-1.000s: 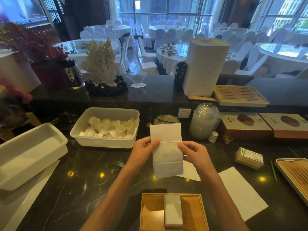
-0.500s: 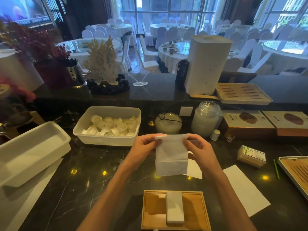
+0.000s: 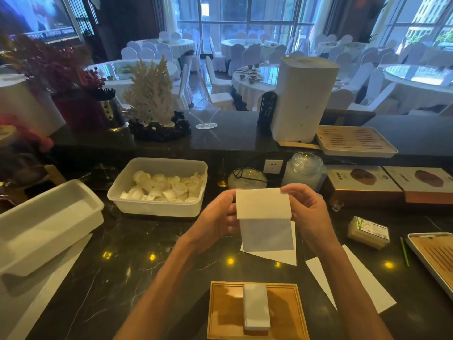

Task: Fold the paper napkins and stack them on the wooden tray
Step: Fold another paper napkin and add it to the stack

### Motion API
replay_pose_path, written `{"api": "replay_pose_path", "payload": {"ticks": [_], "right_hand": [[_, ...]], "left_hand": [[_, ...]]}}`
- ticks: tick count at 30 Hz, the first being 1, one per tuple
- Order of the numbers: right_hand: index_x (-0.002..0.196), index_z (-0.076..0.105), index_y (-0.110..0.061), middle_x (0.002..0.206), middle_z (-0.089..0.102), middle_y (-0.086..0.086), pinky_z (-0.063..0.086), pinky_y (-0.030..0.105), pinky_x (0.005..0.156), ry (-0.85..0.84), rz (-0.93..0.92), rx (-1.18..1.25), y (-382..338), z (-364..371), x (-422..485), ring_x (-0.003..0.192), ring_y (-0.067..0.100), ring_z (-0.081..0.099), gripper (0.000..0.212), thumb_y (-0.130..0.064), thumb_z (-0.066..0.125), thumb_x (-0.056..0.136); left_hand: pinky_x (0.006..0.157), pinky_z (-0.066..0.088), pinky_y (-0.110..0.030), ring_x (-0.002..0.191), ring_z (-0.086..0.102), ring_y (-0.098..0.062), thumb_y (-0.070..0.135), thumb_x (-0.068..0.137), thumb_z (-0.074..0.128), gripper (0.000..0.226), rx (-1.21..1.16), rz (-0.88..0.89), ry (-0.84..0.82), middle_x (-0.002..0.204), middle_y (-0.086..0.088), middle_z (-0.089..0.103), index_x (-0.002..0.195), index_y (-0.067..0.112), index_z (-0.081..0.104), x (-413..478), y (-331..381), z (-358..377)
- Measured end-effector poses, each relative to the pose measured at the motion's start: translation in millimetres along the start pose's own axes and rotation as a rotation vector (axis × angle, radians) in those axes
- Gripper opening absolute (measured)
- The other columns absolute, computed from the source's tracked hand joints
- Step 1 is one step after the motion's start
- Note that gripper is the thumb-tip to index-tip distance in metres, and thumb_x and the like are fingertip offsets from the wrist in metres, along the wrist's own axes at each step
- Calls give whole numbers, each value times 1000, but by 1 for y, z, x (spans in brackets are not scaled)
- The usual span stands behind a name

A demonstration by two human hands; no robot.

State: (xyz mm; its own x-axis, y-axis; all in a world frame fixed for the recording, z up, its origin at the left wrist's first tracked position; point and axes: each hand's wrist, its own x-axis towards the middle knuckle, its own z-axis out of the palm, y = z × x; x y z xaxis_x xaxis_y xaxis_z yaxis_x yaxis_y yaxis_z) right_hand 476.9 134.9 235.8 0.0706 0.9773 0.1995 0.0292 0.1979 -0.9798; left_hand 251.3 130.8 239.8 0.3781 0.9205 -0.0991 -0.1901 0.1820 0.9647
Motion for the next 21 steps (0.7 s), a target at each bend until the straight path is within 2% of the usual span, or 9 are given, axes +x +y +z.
{"api": "replay_pose_path", "payload": {"ticks": [2, 3, 7, 11, 16, 21], "right_hand": [[99, 71, -27, 100, 75, -12, 61, 23, 67, -3, -7, -13, -2, -1, 2, 99, 9, 72, 14, -15, 65, 95], [98, 71, -27, 100, 75, -12, 62, 23, 67, -7, -7, -16, -3, -2, 4, 99, 9, 72, 15, -13, 65, 95], [94, 71, -28, 97, 72, -16, 62, 22, 66, -10, -12, -44, -7, -3, 6, 97, 4, 70, 20, -9, 64, 95], [92, 71, -26, 92, 72, -20, 59, 16, 64, -29, -23, -63, -7, -6, 6, 95, 1, 69, 22, -6, 62, 96], [88, 73, -26, 93, 72, -17, 59, 16, 67, -30, -41, -101, -7, -11, 6, 96, 5, 69, 26, -4, 61, 97], [86, 72, -26, 94, 73, -16, 59, 17, 69, -64, -57, -98, -6, -14, 6, 98, 7, 69, 29, -2, 61, 96]], "left_hand": [[81, 63, -36, 114, 71, -24, 71, 83, 56, 53, 56, -9, -7, 123, 4, 71, 124, 37, 57, -2, -2, -2], [81, 64, -35, 112, 72, -24, 68, 83, 56, 54, 92, -1, -10, 124, 3, 71, 126, 34, 56, -2, -5, -3], [75, 62, -24, 101, 74, -11, 48, 86, 65, 35, 184, 13, 39, 115, 7, 71, 118, 33, 60, -4, -4, -4], [76, 62, -25, 100, 74, -10, 36, 94, 63, 21, 204, 3, 83, 114, 6, 70, 115, 30, 61, 0, -4, -3], [78, 63, -28, 102, 73, -10, 35, 92, 66, 23, 180, 7, 92, 112, 8, 71, 114, 31, 63, 2, -4, -2], [75, 62, -24, 100, 74, -10, 46, 84, 66, 30, 167, 6, 123, 106, 12, 74, 110, 30, 67, 3, -5, 1]]}}
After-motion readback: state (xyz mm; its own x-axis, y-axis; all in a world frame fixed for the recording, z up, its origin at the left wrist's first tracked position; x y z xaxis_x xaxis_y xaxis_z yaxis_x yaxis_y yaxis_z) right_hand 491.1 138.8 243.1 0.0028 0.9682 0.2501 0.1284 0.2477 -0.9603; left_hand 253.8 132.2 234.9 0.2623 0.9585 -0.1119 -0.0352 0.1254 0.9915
